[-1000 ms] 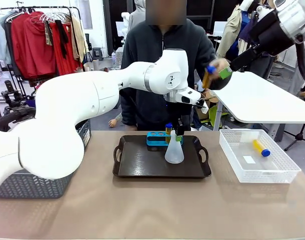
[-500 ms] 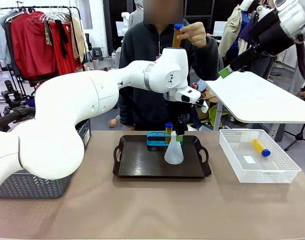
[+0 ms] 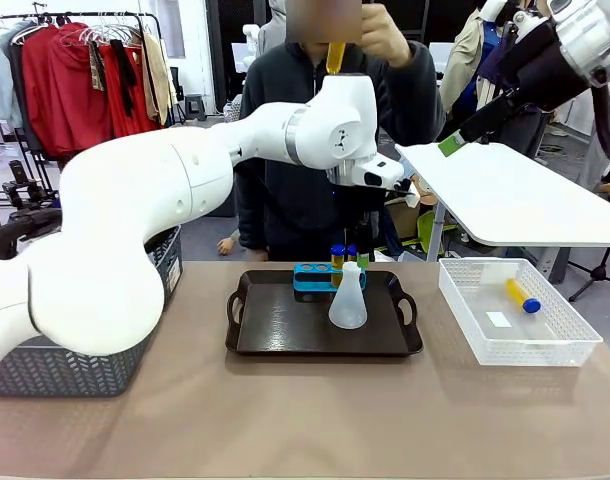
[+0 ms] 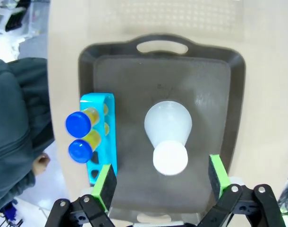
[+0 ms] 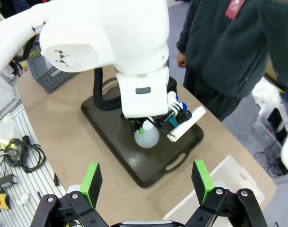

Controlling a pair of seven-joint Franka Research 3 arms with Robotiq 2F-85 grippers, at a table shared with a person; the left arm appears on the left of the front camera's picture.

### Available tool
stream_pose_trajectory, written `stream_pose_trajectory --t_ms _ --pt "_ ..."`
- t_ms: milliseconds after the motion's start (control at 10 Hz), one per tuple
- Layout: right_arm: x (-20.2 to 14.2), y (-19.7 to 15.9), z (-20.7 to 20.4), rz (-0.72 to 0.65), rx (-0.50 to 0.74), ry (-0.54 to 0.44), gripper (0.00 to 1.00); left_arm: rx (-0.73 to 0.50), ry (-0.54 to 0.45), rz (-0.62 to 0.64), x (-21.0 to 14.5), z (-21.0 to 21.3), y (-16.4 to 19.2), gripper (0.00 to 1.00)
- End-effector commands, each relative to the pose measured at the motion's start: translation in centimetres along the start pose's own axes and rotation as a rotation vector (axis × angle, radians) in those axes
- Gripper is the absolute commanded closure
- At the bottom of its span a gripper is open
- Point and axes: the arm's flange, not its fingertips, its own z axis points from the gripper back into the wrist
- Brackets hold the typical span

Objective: Prepare the laboratory tools.
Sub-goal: Pick up one Small flask and place it on the Handle tray, then pick up one Large Measuring Cup and place it on the Handle tray.

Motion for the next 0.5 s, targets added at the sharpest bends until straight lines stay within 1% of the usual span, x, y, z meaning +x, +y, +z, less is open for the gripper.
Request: stream_pose_trajectory --t_ms 0,300,400 --pt "-0.1 0.0 0.0 -0.002 0.018 -0.019 0.00 0.034 -0.001 0.045 -2.0 1.7 -1.9 0.00" --pt "-0.1 0.0 0.0 -0.002 0.018 -0.019 0.00 0.084 -0.014 0.096 -4.1 4.9 -3.1 0.00" --pt "-0.1 0.0 0.0 -0.002 0.018 -0.019 0.00 0.124 -0.023 0.127 -5.0 6.5 -4.1 0.00"
